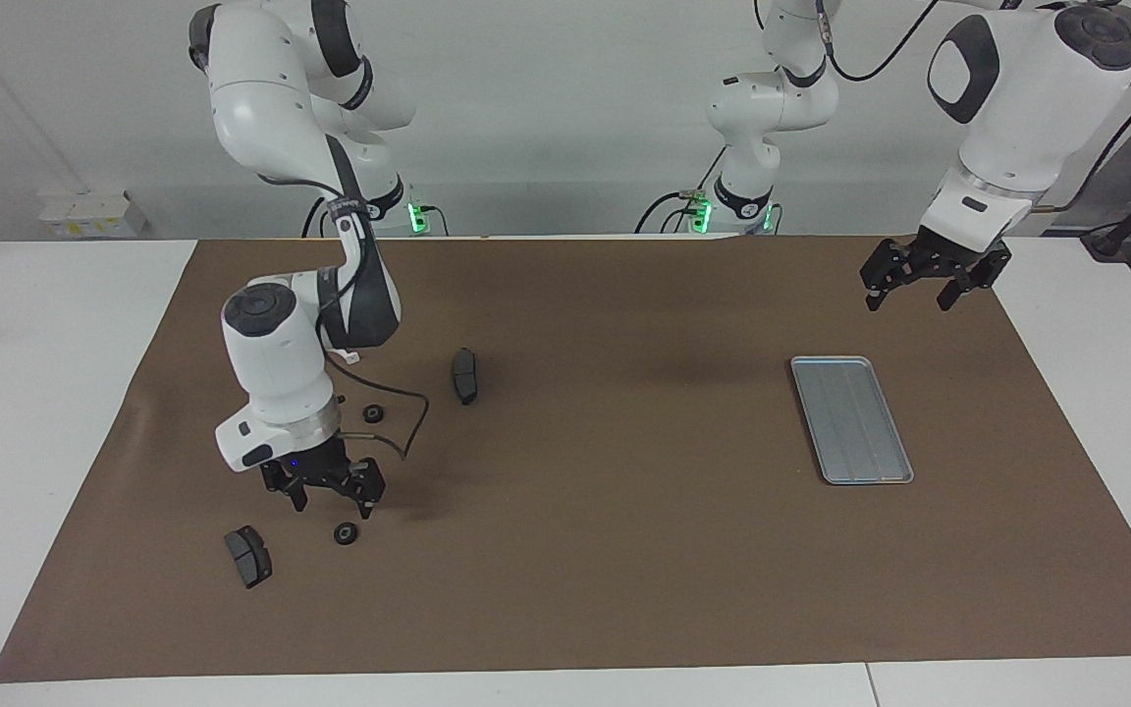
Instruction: Place bearing gear from tray to pile
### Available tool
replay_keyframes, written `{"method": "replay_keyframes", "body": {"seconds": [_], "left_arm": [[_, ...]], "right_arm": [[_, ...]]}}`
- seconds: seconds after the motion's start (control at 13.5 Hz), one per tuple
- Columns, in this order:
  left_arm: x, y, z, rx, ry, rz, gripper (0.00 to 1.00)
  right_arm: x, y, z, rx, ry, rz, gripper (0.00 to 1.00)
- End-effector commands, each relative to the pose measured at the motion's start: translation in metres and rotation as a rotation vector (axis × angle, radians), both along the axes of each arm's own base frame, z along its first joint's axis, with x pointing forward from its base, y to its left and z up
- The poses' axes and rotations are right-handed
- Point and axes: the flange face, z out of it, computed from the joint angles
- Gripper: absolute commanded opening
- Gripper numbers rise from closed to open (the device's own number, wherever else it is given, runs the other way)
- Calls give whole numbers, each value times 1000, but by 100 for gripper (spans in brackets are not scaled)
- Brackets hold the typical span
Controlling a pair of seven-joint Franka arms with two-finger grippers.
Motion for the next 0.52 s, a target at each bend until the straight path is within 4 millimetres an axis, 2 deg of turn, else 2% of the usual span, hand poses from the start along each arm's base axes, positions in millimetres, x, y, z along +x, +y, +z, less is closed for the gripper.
{"method": "replay_keyframes", "body": {"seconds": [0.0,0.07,0.3,0.45], "left_arm": [[3,-5,15,4,13,-3,100],[2,-4,16,10,38,-1,100],[-12,-5,37,13,10,19,100],[-18,-7,32,14,19,27,100]], "right_arm": [[-40,0,66,-46,41,55,100],[-52,2,88,-40,61,62,100],[-89,-1,148,12,112,91,100],[-114,-2,177,-7,166,138,100]]}}
